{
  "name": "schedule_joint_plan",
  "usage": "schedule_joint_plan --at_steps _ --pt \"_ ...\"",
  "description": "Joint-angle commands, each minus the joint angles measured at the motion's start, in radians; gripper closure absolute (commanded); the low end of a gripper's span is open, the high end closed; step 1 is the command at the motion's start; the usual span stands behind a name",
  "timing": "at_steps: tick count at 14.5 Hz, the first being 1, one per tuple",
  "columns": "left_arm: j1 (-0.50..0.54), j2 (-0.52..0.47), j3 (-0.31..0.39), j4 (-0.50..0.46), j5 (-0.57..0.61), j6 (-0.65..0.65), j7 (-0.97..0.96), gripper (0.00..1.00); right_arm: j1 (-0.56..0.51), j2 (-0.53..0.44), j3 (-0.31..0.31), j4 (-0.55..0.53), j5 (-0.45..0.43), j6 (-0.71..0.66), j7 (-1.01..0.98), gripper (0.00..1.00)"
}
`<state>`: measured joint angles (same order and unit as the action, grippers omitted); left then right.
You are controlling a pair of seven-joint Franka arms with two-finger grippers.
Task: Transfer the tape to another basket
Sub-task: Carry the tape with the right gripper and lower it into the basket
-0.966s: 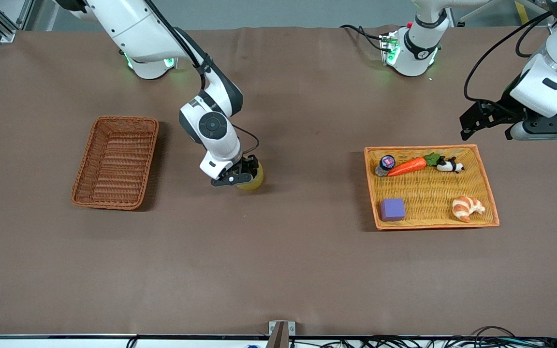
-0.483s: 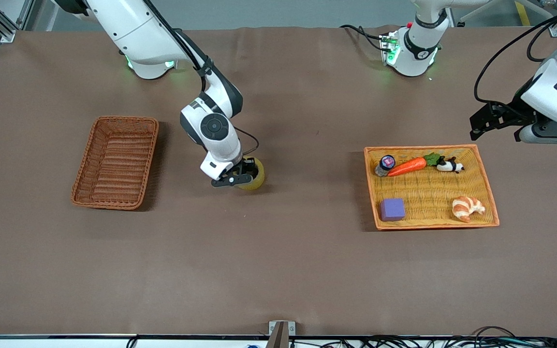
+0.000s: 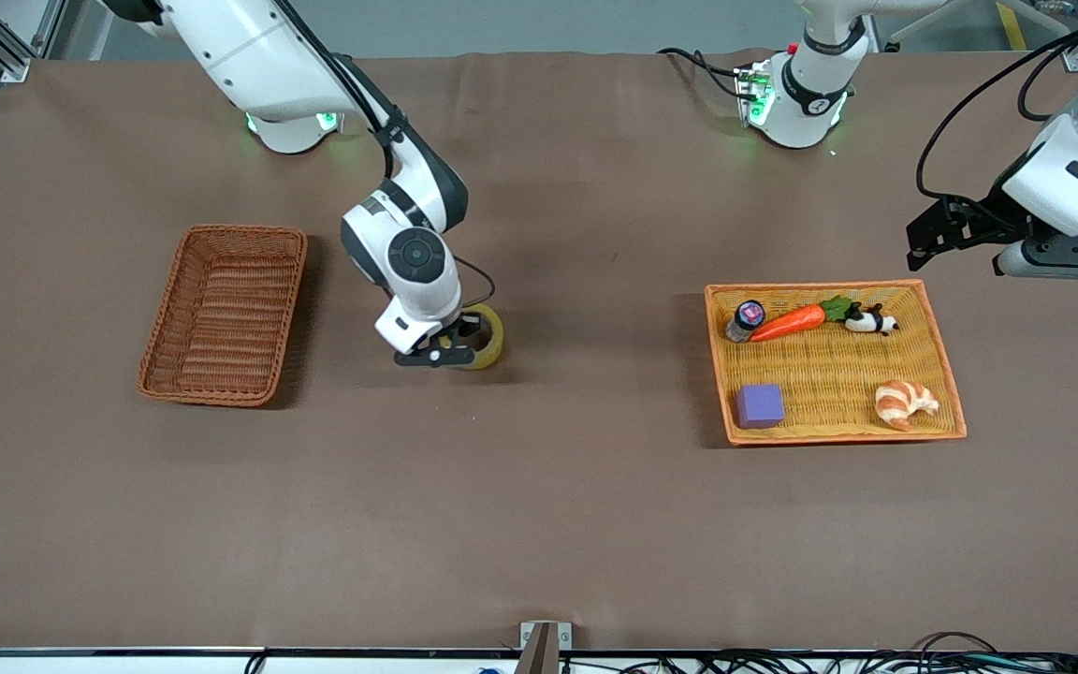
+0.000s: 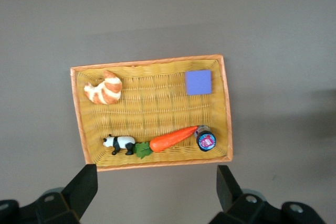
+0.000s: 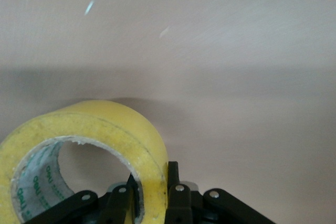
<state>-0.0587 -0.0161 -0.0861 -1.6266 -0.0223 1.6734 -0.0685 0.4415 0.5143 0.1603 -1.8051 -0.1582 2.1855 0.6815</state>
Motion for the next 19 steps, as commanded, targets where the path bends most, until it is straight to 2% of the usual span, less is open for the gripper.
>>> schedule_joint_plan --at_steps 1,4,6,7,9,11,14,16,19 --pt "0.002 -0.007 0.003 -0.004 -0.03 -0.014 0.018 0.0 -0.145 -0.146 0.031 0.021 -0.009 -0.148 -0.052 1.0" --pt "0.002 -0.007 0.003 -0.006 -0.031 -0.014 0.01 0.0 -0.305 -0.258 0.03 0.015 0.075 -0.306 -0.294 1.0" --pt "0.002 -0.007 0.005 -0.006 -0.03 -0.014 0.003 0.0 -0.389 -0.299 0.022 0.01 0.077 -0.377 -0.432 1.0" --pt "0.0 -0.007 0.003 -0.004 -0.025 -0.014 -0.003 0.0 -0.4 -0.316 -0.004 -0.005 0.077 -0.388 -0.486 1.0" --pt "0.0 -0.007 0.0 -0.006 -0.022 -0.015 -0.004 0.0 -0.4 -0.358 -0.118 -0.077 0.077 -0.376 -0.659 1.0" --pt "0.002 -0.007 0.0 -0.006 -0.022 -0.015 -0.004 0.0 -0.4 -0.402 -0.189 -0.169 0.077 -0.319 -0.756 1.0" --pt "0.003 -0.005 0.002 -0.006 -0.022 -0.014 -0.004 0.0 -0.402 -0.453 -0.29 -0.35 0.078 -0.14 -0.893 0.99" --pt "0.003 -0.001 0.002 -0.004 -0.022 -0.014 -0.004 0.0 -0.402 -0.473 -0.326 -0.481 0.078 0.012 -0.942 0.99" --pt "0.003 0.004 0.0 -0.002 -0.021 -0.012 -0.005 0.0 -0.406 -0.467 -0.352 -0.612 0.078 0.192 -0.959 0.98"
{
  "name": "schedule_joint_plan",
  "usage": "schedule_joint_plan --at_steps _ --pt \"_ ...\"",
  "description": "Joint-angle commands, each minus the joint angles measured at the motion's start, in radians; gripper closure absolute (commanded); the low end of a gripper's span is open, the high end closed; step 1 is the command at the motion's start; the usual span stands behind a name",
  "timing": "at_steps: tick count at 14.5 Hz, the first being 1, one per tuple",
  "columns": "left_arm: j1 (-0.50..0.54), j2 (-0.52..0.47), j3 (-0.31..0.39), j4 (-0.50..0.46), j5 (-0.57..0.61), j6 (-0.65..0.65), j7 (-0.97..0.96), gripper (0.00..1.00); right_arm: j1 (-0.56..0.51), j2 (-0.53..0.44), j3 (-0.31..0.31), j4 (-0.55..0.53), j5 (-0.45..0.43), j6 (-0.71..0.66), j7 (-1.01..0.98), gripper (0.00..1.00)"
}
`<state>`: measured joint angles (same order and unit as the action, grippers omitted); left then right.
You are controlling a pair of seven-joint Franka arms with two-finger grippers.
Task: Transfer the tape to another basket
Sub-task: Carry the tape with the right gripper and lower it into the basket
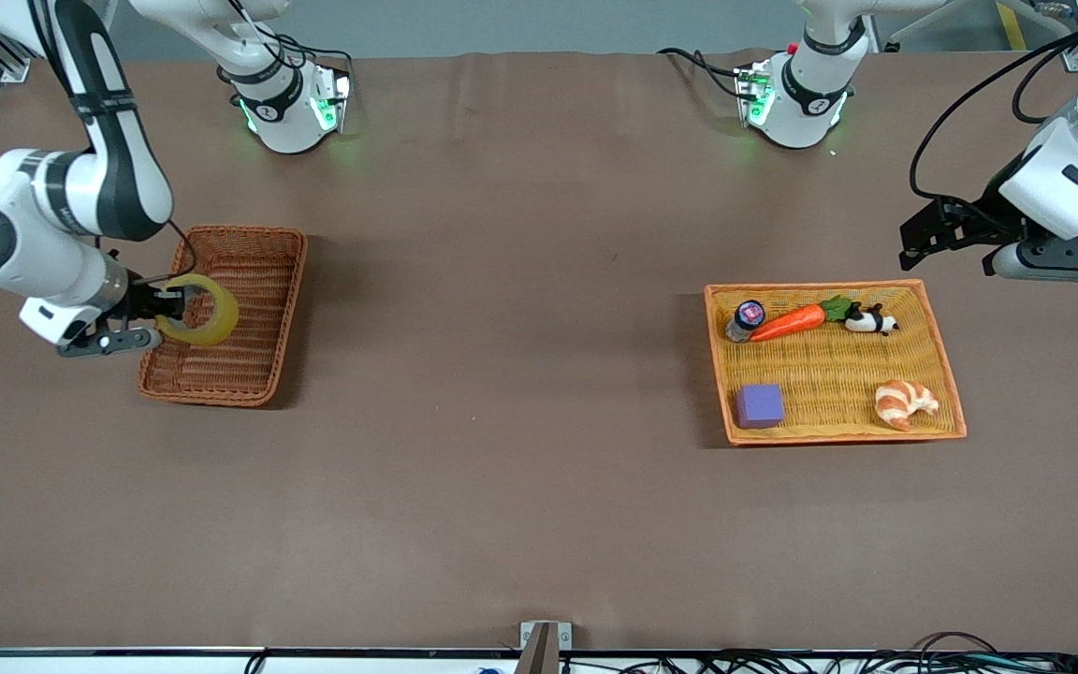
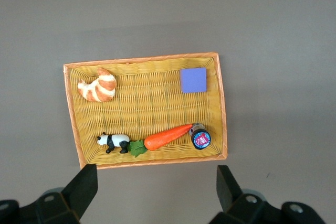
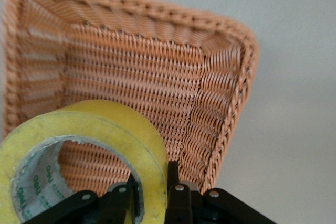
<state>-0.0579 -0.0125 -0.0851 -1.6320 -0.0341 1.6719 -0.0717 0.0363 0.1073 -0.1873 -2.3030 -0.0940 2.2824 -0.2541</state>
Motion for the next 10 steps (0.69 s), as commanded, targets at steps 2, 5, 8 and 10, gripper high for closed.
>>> schedule_joint_plan --at_steps 2,5,8,10 --pt "0.003 0.005 0.001 0.003 -0.006 -0.011 0.0 0.0 -0.004 -0.052 -0.006 -0.186 0.014 0.217 -0.025 0.98" --pt "0.003 0.006 0.001 0.007 -0.007 -0.003 -0.002 0.0 -0.006 0.001 -0.006 -0.216 0.016 0.327 -0.024 0.93" --pt "0.003 0.019 0.002 0.011 -0.006 0.022 -0.002 0.0 -0.003 0.038 -0.006 -0.214 0.016 0.342 -0.021 0.62" --pt "0.003 0.019 0.002 0.011 -0.006 0.022 -0.002 0.0 -0.001 0.034 -0.004 -0.207 0.016 0.329 -0.01 0.0"
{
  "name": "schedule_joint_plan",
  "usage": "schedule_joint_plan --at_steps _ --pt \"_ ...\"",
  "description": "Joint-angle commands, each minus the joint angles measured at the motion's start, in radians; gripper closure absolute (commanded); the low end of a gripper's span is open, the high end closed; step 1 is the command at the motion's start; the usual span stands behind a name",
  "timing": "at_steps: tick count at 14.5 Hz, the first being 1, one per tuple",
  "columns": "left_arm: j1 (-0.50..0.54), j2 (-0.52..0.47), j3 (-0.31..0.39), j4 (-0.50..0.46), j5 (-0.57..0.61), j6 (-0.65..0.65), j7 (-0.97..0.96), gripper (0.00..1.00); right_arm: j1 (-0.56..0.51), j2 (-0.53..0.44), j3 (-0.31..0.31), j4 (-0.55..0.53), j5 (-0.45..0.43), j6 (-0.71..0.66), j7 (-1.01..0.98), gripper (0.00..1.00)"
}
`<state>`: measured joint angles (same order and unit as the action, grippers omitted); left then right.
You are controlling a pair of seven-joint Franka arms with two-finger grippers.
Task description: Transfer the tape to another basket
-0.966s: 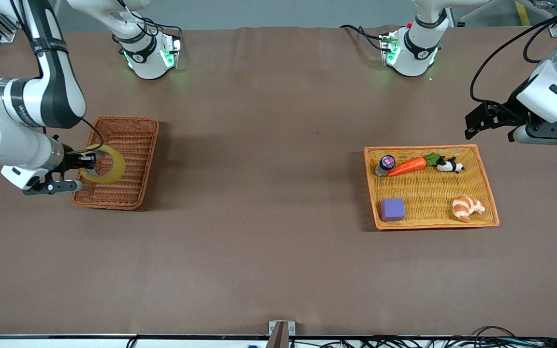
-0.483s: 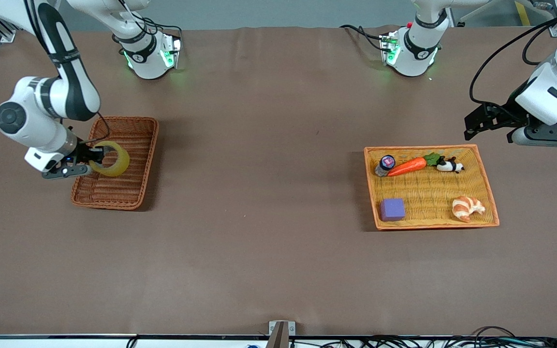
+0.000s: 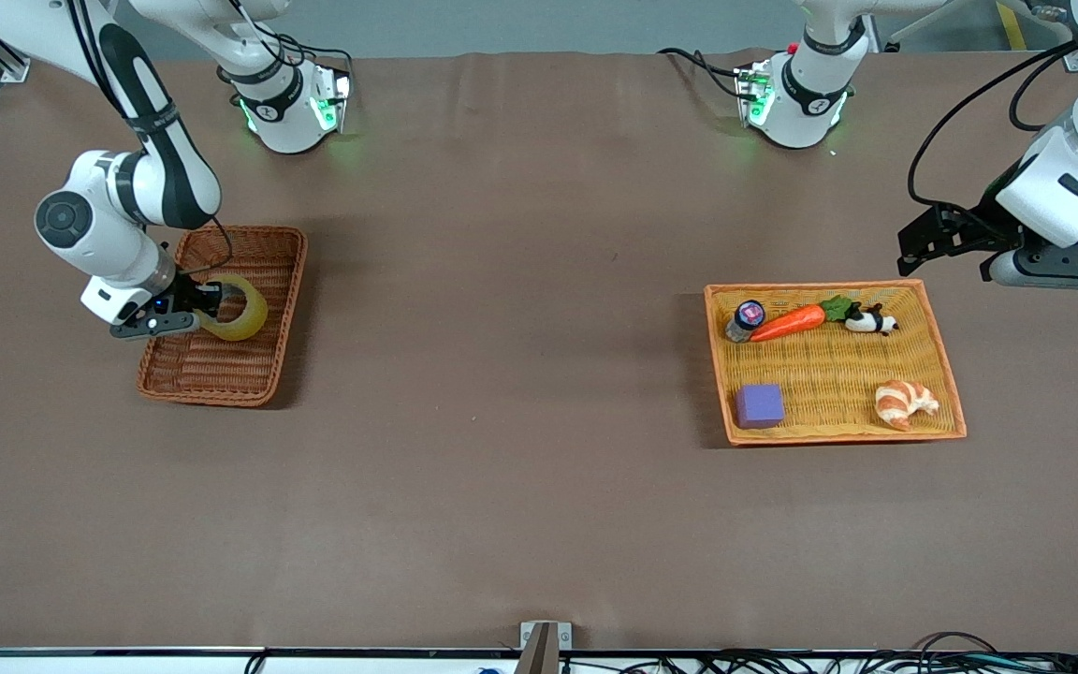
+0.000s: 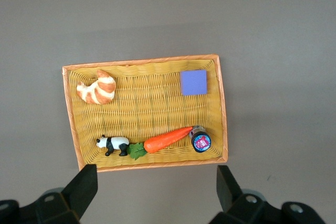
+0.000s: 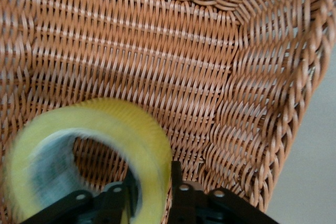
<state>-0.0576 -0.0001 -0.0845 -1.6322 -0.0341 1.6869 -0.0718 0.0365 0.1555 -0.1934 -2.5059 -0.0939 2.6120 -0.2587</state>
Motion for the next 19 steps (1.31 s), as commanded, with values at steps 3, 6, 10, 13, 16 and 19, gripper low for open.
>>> schedule_joint_plan --at_steps 3,6,10,13,16,19 --pt "0.002 0.006 0.003 0.008 -0.004 0.004 0.0 0.0 -0.003 -0.06 0.008 0.059 0.017 -0.071 0.001 0.0" --pt "0.004 0.005 0.006 0.008 -0.004 0.002 0.0 0.0 -0.003 -0.102 0.011 0.259 0.086 -0.321 0.013 0.0" --pt "0.004 -0.001 0.015 0.009 -0.003 -0.003 0.017 0.0 -0.003 -0.102 0.009 0.497 0.097 -0.573 0.036 0.0" --pt "0.004 -0.008 0.015 0.009 -0.003 -0.026 0.017 0.0 -0.003 -0.103 0.041 0.646 0.095 -0.738 0.156 0.0" --pt "0.004 -0.008 0.014 0.008 0.026 -0.027 0.021 0.0 -0.004 -0.102 0.092 0.82 0.095 -0.916 0.205 0.0" --pt "0.004 -0.008 0.014 0.003 0.034 -0.03 0.05 0.0 -0.009 -0.102 0.159 0.939 0.077 -0.961 0.217 0.0"
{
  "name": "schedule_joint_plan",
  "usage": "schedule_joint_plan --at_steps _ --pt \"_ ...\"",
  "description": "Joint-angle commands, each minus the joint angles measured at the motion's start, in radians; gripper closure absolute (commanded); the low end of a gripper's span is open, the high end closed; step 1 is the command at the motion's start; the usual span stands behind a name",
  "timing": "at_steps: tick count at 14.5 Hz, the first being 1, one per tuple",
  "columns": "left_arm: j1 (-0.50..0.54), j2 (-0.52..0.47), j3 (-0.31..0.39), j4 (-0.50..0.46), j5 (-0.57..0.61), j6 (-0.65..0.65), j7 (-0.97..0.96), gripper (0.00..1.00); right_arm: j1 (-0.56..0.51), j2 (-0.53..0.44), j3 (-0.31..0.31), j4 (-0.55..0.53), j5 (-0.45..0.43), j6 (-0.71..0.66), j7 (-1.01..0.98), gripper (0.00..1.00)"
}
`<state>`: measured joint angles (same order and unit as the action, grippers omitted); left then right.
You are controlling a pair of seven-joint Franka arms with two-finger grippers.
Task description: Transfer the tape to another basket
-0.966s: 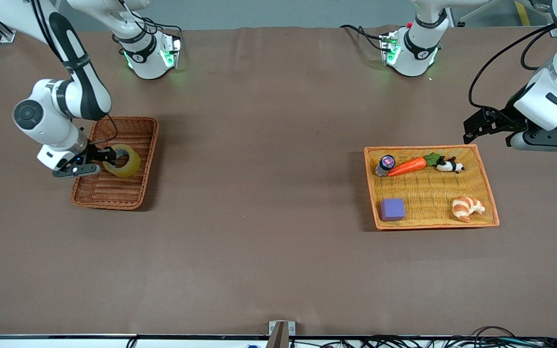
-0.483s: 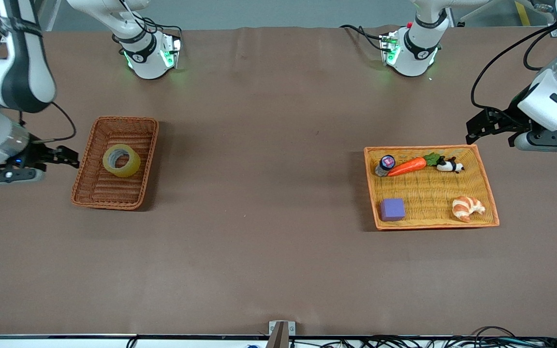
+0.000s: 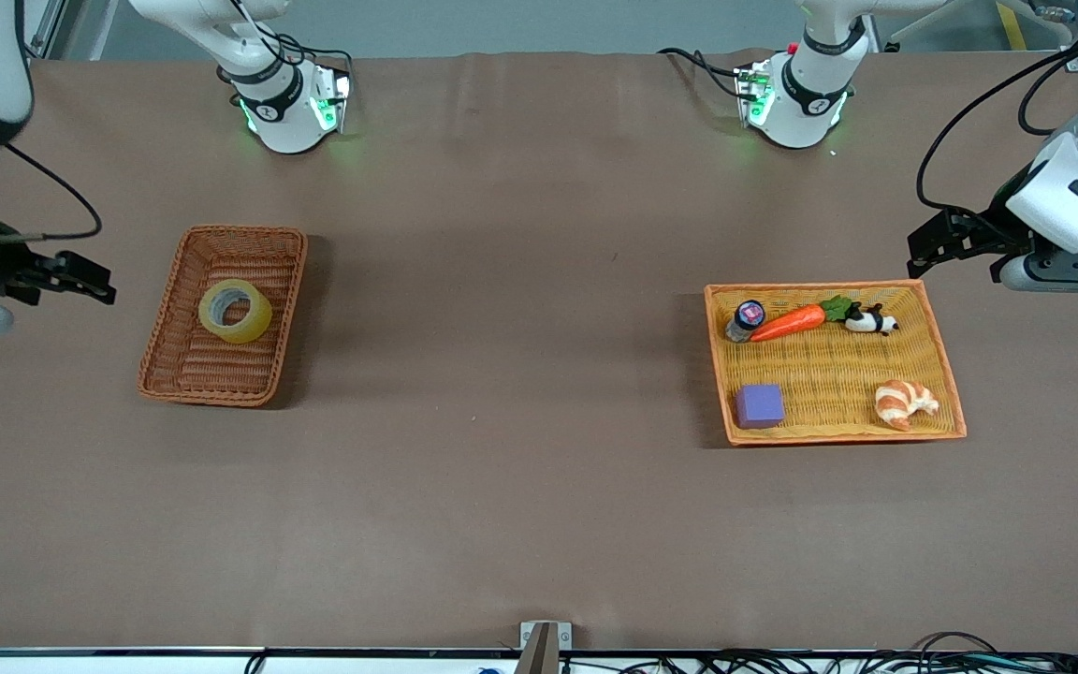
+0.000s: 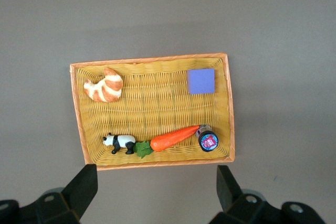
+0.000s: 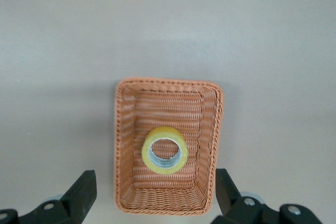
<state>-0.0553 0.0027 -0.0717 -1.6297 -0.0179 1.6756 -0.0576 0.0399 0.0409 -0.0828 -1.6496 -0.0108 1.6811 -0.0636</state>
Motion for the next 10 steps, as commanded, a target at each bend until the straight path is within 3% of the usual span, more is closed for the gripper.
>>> schedule_joint_plan --at_steps 1,3,6,10 --pt "0.002 -0.01 0.001 0.001 0.019 -0.03 0.041 0.0 -0.04 0.013 0.064 0.132 -0.003 -0.066 0.021 0.0" --pt "0.002 -0.01 0.001 0.002 0.018 -0.028 0.041 0.0 -0.057 0.023 0.063 0.223 0.002 -0.133 0.021 0.0" --pt "0.002 -0.01 0.003 0.002 0.021 -0.028 0.041 0.0 -0.061 0.014 0.063 0.226 -0.006 -0.234 0.065 0.0" --pt "0.002 -0.01 0.001 0.004 0.038 -0.028 0.041 0.0 -0.06 0.013 0.064 0.212 -0.008 -0.238 0.07 0.0"
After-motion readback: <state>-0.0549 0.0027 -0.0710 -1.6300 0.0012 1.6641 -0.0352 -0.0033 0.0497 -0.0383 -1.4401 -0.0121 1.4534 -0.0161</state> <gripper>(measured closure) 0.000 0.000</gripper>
